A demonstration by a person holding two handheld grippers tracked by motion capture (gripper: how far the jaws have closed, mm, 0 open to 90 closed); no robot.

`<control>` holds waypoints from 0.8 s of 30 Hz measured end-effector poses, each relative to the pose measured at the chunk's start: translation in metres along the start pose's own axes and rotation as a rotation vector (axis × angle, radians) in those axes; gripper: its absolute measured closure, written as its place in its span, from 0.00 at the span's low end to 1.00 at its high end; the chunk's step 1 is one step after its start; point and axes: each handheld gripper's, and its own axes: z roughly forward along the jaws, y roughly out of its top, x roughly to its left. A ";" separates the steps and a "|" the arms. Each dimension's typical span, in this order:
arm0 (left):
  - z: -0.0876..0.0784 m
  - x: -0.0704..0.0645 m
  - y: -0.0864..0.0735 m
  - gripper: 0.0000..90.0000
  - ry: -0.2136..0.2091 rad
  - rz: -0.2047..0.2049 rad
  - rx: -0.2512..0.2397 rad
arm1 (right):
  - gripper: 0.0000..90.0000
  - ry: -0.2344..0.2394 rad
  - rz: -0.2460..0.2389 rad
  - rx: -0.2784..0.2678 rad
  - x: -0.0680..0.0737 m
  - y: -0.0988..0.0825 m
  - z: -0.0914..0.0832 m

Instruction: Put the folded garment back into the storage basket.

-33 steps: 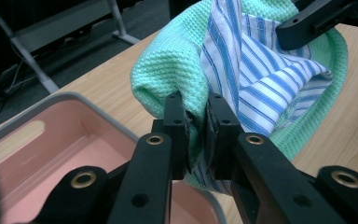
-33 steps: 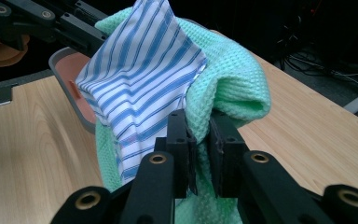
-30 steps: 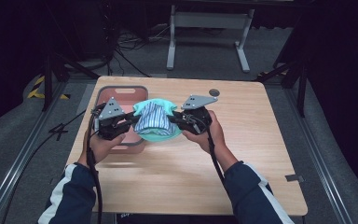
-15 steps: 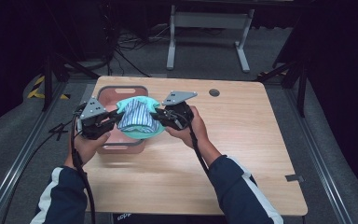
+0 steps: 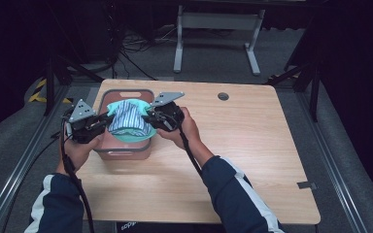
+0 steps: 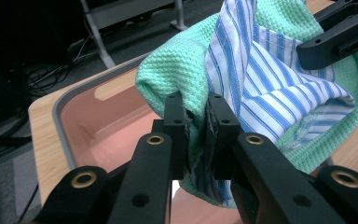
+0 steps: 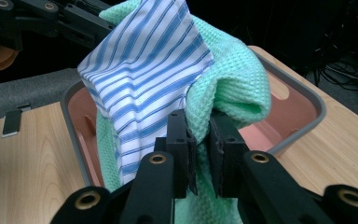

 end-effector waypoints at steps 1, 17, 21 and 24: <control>0.000 0.001 -0.002 0.90 0.007 -0.008 0.004 | 0.89 0.003 -0.001 0.004 0.001 0.000 0.004; 0.004 0.010 -0.017 0.90 0.102 0.027 0.078 | 0.88 0.019 0.008 0.051 0.006 -0.004 0.046; 0.007 0.012 -0.019 0.90 0.106 0.014 0.087 | 0.88 0.025 0.021 0.059 0.005 -0.008 0.054; 0.010 0.013 -0.021 0.89 0.109 0.019 0.094 | 0.88 0.023 0.023 0.064 0.005 -0.010 0.057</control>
